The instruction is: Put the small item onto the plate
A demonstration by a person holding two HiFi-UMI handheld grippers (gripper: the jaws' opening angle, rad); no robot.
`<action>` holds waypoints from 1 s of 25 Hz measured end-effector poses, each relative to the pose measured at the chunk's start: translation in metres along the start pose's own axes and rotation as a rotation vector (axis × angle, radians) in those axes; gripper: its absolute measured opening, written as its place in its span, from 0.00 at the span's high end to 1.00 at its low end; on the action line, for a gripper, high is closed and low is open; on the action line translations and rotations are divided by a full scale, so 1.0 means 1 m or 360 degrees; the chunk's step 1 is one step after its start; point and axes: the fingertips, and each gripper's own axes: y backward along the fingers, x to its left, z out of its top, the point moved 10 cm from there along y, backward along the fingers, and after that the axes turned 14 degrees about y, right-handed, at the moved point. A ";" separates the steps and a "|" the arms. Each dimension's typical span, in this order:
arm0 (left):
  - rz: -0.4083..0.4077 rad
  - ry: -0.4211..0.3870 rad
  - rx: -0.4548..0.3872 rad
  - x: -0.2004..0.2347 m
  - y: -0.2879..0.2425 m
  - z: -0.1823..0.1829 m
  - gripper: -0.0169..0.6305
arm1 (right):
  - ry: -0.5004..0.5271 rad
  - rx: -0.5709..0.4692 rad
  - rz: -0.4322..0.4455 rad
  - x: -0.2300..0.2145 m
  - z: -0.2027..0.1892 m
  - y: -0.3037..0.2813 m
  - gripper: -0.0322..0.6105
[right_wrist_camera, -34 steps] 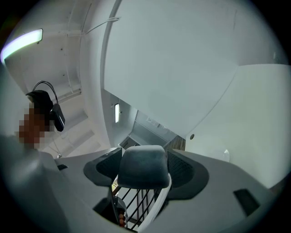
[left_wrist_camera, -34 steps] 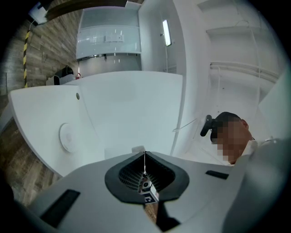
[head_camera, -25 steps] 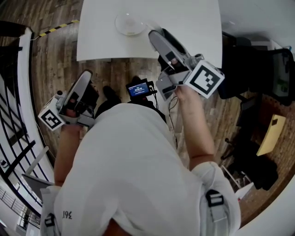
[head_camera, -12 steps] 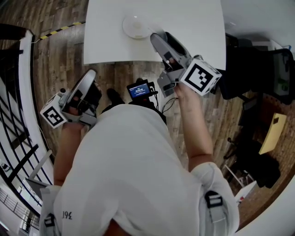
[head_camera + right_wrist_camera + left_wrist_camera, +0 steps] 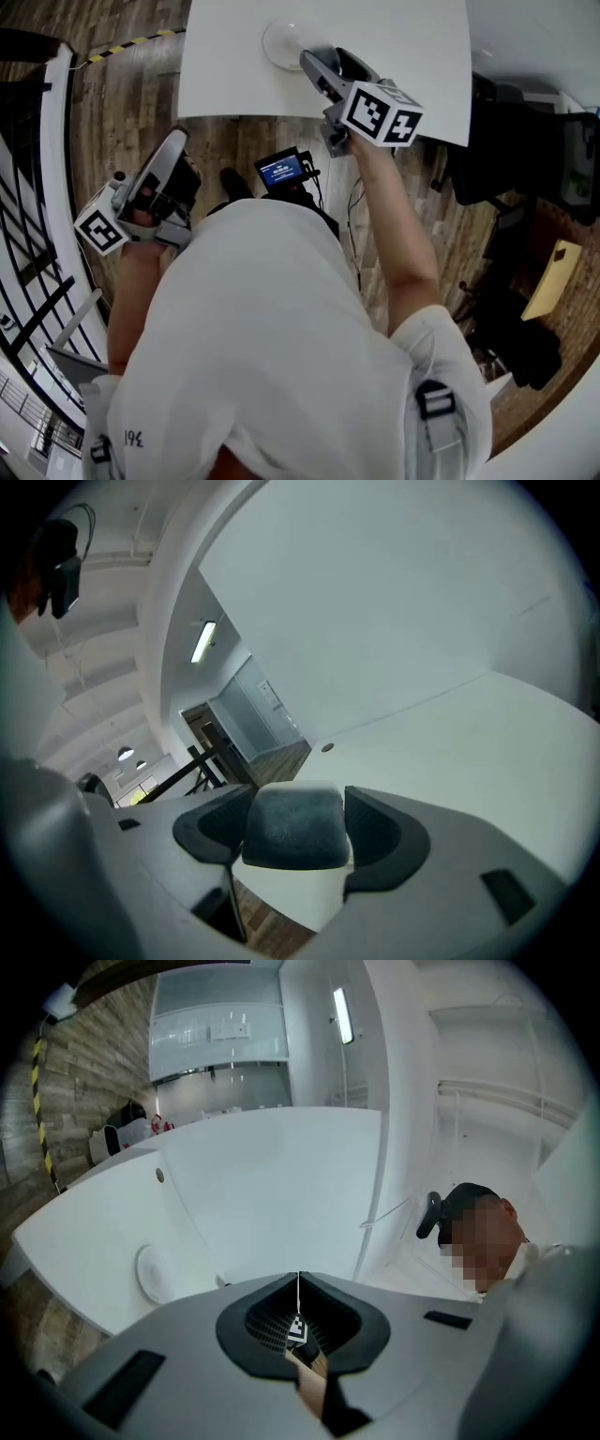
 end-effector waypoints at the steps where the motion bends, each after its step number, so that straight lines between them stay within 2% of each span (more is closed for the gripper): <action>1: 0.0005 0.0001 -0.0009 0.000 0.000 0.000 0.96 | 0.0029 0.0027 -0.0005 -0.002 -0.002 -0.005 0.46; 4: 0.0016 0.0006 -0.0031 0.001 0.002 0.000 0.96 | 0.0070 0.0102 -0.0010 -0.009 -0.009 -0.022 0.46; 7: 0.0024 0.0008 -0.0043 0.002 0.003 0.000 0.96 | 0.0033 0.0165 -0.0032 -0.019 -0.019 -0.039 0.46; 15: 0.0060 -0.0002 -0.0081 0.002 0.007 0.003 0.96 | 0.0103 0.0403 -0.0197 -0.049 -0.047 -0.084 0.46; 18: 0.0078 -0.0011 -0.0103 0.002 0.009 0.003 0.96 | 0.0223 0.0518 -0.0250 -0.056 -0.056 -0.098 0.46; 25: 0.0105 -0.0012 -0.0143 0.004 0.013 0.004 0.96 | 0.0645 0.0745 -0.0288 -0.055 -0.073 -0.124 0.46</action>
